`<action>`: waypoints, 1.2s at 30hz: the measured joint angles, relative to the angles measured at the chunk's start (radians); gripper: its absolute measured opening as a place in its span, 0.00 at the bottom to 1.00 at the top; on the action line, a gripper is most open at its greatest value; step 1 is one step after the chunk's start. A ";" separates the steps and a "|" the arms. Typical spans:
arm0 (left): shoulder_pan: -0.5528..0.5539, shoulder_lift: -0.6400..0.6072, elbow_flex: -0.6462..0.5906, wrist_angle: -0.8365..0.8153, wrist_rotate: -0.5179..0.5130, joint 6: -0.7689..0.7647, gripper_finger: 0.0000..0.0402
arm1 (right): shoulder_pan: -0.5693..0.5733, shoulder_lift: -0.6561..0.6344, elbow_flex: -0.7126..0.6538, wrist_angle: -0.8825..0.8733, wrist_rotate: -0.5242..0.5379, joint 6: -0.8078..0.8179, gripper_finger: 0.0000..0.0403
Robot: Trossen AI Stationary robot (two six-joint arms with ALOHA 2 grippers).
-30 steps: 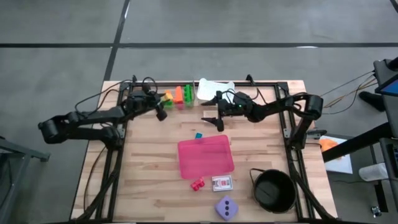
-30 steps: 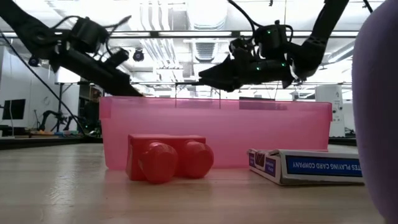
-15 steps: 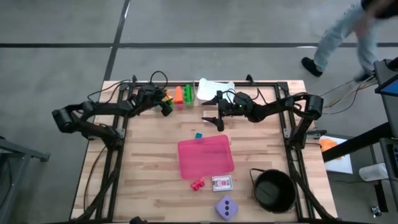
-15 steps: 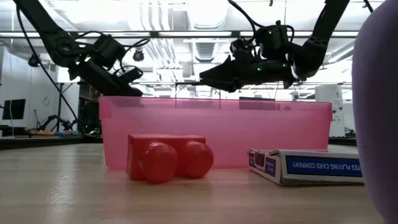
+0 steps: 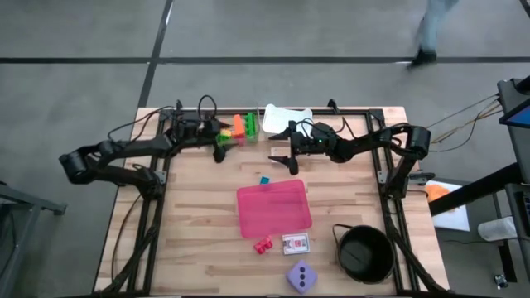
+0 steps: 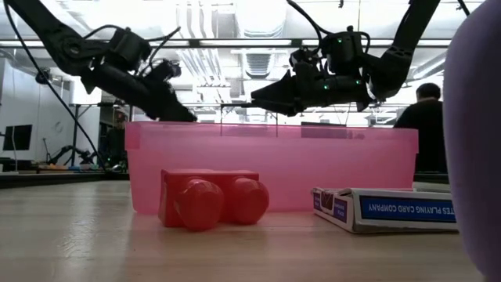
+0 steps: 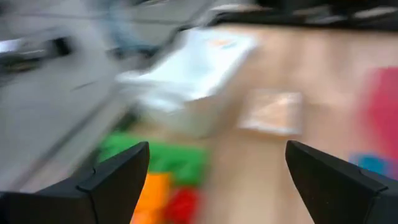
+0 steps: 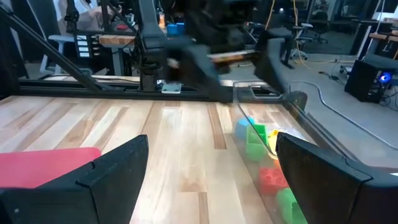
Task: Pick & Place Toys
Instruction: Put the blue game piece into the transparent bin
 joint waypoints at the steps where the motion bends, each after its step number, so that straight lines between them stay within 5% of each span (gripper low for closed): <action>1: -0.010 -0.006 0.000 0.000 0.054 -0.009 0.94 | 0.000 0.000 0.000 -0.003 0.000 0.000 0.87; 10: -0.173 -0.003 0.000 -0.021 0.101 -0.011 0.94 | 0.000 0.000 0.006 -0.062 0.000 -0.002 0.87; 16: -0.304 -0.003 0.003 -0.086 0.030 0.093 0.94 | 0.000 0.000 0.031 -0.130 -0.015 -0.008 0.87; 25: -0.312 -0.004 -0.002 -0.136 -0.137 0.048 0.94 | 0.010 -0.002 0.137 -0.477 0.014 -0.037 0.85; 29: -0.312 -0.005 -0.002 -0.135 -0.147 0.033 0.94 | 0.022 -0.001 0.189 -0.636 0.015 -0.080 0.71; 36: -0.312 -0.005 -0.002 -0.149 -0.146 0.033 0.94 | 0.029 0.000 0.335 -1.038 0.013 -0.197 0.24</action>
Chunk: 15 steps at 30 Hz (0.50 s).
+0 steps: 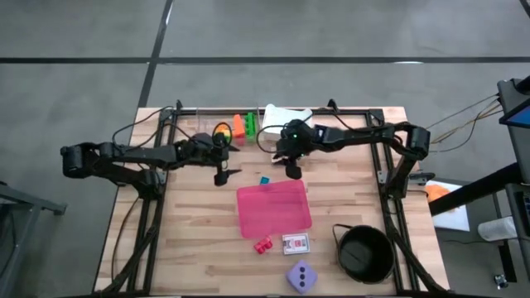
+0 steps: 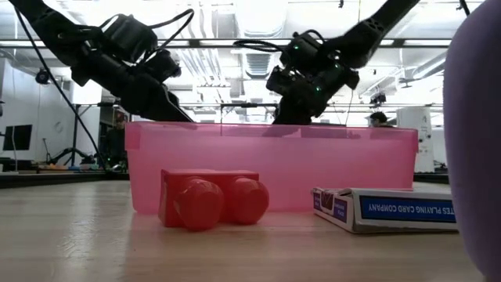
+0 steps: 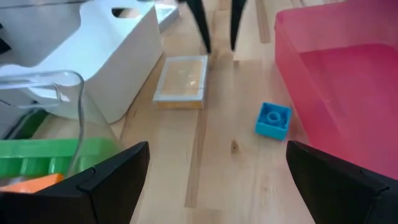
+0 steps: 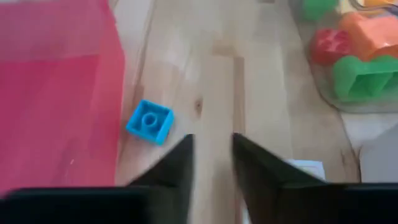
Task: Pick & Place Toys
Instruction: Put the blue game piece into the transparent bin
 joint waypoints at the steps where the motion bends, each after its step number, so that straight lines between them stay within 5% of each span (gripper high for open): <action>1: 0.000 0.000 0.000 -0.008 0.000 0.000 0.94 | 0.001 0.000 0.015 -0.030 -0.002 -0.013 0.17; 3: 0.000 0.000 0.000 -0.025 0.000 0.000 0.94 | 0.001 0.000 0.041 -0.072 -0.015 -0.037 0.08; 8: 0.001 0.000 0.000 -0.044 -0.023 0.003 0.94 | 0.002 0.022 0.083 -0.103 -0.127 -0.046 0.05; 15: 0.001 0.000 -0.001 -0.052 -0.026 0.003 0.94 | 0.021 0.103 0.152 -0.180 -0.152 -0.058 0.04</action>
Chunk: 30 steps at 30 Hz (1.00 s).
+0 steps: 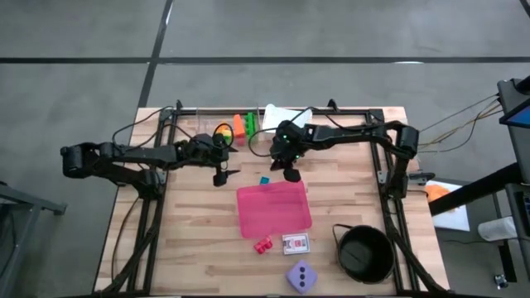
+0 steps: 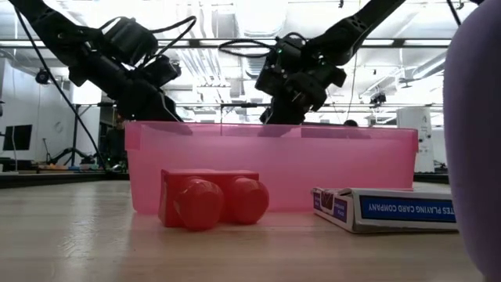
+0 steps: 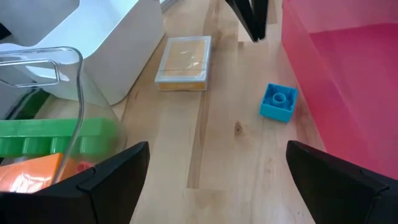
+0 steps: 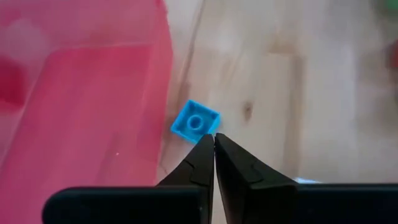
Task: Pick & Place Toys
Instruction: Put the blue game piece into the transparent bin
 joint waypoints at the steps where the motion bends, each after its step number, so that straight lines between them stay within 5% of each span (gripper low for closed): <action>1: 0.000 0.000 0.000 -0.001 0.000 0.000 0.94 | 0.002 0.014 0.013 -0.009 -0.008 0.000 0.04; 20: 0.001 0.000 0.000 -0.003 -0.006 0.005 0.94 | 0.027 0.313 0.386 -0.461 -0.070 -0.140 0.04; 30: 0.013 0.000 0.000 -0.011 -0.011 0.013 0.94 | 0.031 0.337 0.415 -0.269 -0.073 -0.137 0.04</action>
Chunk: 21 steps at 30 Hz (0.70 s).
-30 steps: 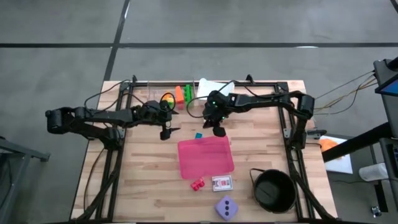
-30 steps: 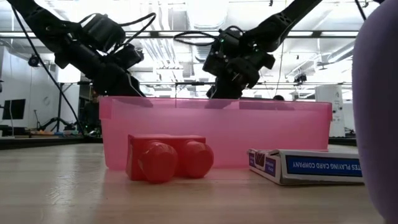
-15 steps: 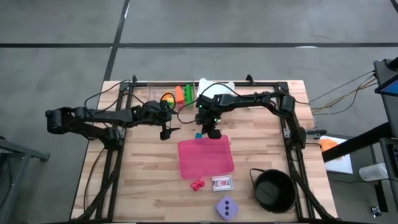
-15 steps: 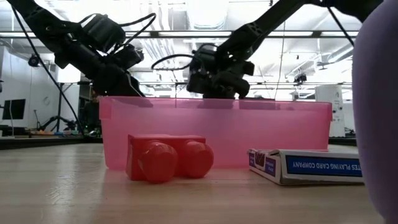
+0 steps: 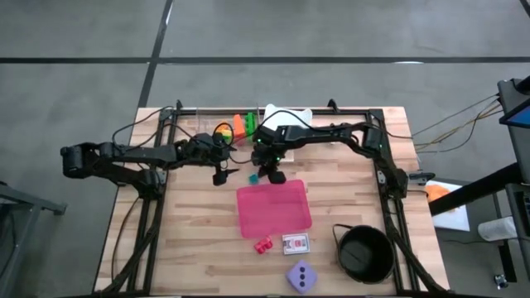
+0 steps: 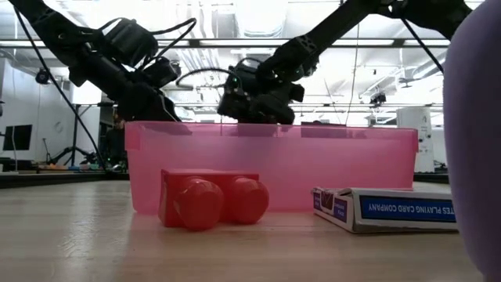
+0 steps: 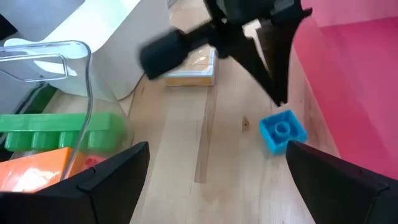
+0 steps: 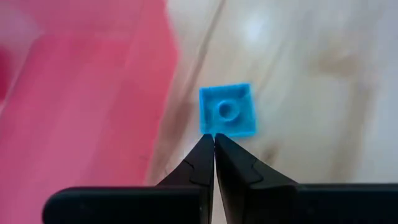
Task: Pick & Place Toys
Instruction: Put the blue game piece into the transparent bin
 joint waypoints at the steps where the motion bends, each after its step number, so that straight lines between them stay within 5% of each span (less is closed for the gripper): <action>1: 0.000 0.000 0.000 -0.002 0.000 0.000 0.94 | 0.000 -0.007 0.000 0.024 0.015 0.009 0.04; 12: 0.000 -0.001 -0.001 -0.044 0.036 0.015 0.94 | 0.009 -0.110 -0.050 0.267 0.087 0.027 0.04; 21: 0.000 0.015 -0.019 -0.022 0.087 0.037 0.94 | 0.026 -0.227 -0.393 1.041 0.025 0.217 0.04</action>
